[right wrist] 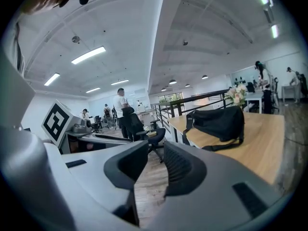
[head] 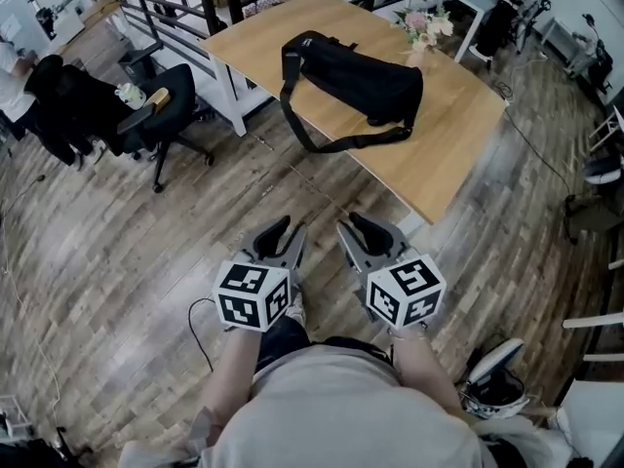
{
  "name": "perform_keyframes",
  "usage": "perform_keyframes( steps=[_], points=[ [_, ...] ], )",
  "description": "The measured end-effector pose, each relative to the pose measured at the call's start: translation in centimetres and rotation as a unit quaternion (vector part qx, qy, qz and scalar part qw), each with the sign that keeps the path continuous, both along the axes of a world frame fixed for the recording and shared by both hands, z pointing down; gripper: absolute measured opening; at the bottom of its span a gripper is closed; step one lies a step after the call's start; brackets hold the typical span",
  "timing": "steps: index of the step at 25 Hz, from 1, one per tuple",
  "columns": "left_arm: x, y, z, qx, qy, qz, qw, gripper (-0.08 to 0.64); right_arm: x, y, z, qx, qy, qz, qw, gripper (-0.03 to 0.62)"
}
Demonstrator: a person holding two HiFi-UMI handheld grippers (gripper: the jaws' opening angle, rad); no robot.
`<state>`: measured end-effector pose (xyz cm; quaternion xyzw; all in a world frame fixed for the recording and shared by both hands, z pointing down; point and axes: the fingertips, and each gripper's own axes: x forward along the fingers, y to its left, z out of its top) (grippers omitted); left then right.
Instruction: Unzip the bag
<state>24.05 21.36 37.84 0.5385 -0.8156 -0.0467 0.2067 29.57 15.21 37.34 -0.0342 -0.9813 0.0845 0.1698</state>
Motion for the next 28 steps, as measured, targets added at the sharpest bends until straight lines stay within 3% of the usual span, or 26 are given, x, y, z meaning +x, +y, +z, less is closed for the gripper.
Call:
perform_keyframes(
  steps=[5,10,28],
  points=[
    [-6.9,-0.1,-0.5,0.007,0.001,0.007,1.0000,0.120,-6.4,-0.4,0.0,0.005,0.007,0.009,1.000,0.097],
    [-11.6,-0.7,-0.5,0.009,0.003,0.021,0.9997,0.120,-10.6,-1.2,0.5,0.009,0.015,0.027,0.999,0.097],
    [-20.1,-2.4,0.9,0.006,0.028,-0.002,0.9996,0.120,-20.4,-2.1,2.1,0.006,0.038,-0.012,0.999,0.106]
  ],
)
